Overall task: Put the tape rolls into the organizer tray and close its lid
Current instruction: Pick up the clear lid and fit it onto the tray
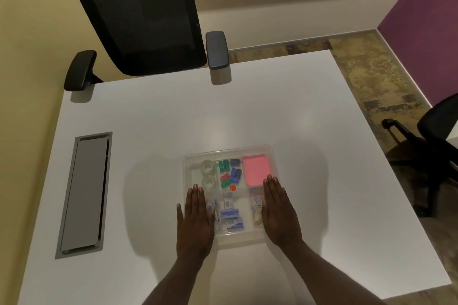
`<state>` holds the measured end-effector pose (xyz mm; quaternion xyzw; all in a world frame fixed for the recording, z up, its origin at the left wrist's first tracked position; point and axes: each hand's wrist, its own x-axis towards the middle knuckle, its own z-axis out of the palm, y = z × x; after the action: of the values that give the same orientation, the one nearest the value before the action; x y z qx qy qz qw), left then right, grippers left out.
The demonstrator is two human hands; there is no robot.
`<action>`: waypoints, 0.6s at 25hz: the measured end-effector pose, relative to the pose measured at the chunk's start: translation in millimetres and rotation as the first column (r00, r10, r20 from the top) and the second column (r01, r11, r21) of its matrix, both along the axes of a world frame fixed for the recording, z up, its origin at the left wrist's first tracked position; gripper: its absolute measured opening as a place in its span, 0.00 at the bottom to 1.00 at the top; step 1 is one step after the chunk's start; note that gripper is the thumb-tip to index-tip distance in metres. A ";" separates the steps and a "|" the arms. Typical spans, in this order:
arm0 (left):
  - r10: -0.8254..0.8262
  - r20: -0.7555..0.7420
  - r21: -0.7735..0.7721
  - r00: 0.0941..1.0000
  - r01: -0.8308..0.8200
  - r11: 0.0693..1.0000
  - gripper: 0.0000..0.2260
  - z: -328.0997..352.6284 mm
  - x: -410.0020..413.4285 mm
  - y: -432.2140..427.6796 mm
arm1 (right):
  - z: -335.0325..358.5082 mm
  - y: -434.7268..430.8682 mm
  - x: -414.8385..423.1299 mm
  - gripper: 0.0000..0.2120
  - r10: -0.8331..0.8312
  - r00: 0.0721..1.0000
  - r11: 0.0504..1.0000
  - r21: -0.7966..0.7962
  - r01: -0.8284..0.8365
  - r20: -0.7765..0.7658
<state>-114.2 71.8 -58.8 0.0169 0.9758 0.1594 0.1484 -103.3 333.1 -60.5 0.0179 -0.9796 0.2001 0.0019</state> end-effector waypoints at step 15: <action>-0.059 0.028 0.088 0.998 0.056 0.995 0.37 31.0 11.4 9.8 | 40.0 -13.1 -0.7 0.32 0.152 0.967 0.981 0.088 -0.173 0.205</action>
<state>-102.8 81.6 -27.8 0.0489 0.9648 0.1975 0.1668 -104.0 320.0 -20.5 0.0784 -0.9794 0.1483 -0.1125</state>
